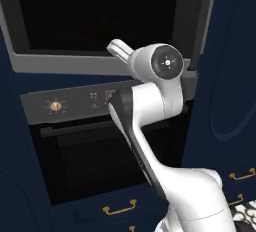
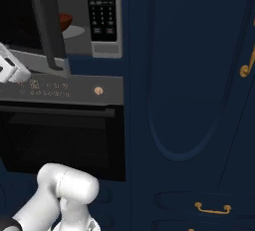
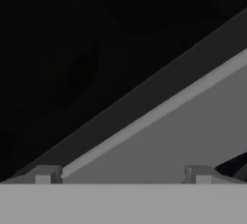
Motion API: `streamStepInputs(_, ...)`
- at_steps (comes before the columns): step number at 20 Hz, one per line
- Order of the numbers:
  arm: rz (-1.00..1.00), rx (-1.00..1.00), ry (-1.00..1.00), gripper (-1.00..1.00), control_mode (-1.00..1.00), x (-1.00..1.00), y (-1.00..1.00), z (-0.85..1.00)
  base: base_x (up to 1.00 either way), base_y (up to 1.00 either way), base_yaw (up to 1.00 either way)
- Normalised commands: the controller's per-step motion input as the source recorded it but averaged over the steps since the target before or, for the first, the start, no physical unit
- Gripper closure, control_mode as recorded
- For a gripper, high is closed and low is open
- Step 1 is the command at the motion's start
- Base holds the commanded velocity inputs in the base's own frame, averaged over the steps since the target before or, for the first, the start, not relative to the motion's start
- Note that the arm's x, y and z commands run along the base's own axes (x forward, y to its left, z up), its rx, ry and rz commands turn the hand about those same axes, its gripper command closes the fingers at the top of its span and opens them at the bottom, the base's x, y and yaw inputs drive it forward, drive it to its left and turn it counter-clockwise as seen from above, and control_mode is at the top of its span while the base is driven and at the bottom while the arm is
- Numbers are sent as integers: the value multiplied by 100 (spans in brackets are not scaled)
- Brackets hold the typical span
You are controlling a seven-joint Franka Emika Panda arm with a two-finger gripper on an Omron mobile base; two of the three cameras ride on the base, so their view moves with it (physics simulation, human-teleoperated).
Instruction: Pick the broccoli from the sink and place it in the bowl. Then pick the bowl and place it in the microwave. Then close the microwave door and press the start button.
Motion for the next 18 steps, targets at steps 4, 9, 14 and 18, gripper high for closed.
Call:
streamStepInputs(4, 20, 5, -22, -100, -100, 100, -23, 0, 0, 0, 0)
streamStepInputs(9, 16, 7, -15, -100, -100, 87, -15, 5, 0, 0, 0)
streamStepInputs(14, 14, 7, -6, -100, -100, 71, -13, 2, 0, 0, 0)
streamStepInputs(18, 11, 6, -1, -100, -100, 60, -12, 0, 0, 0, 0)
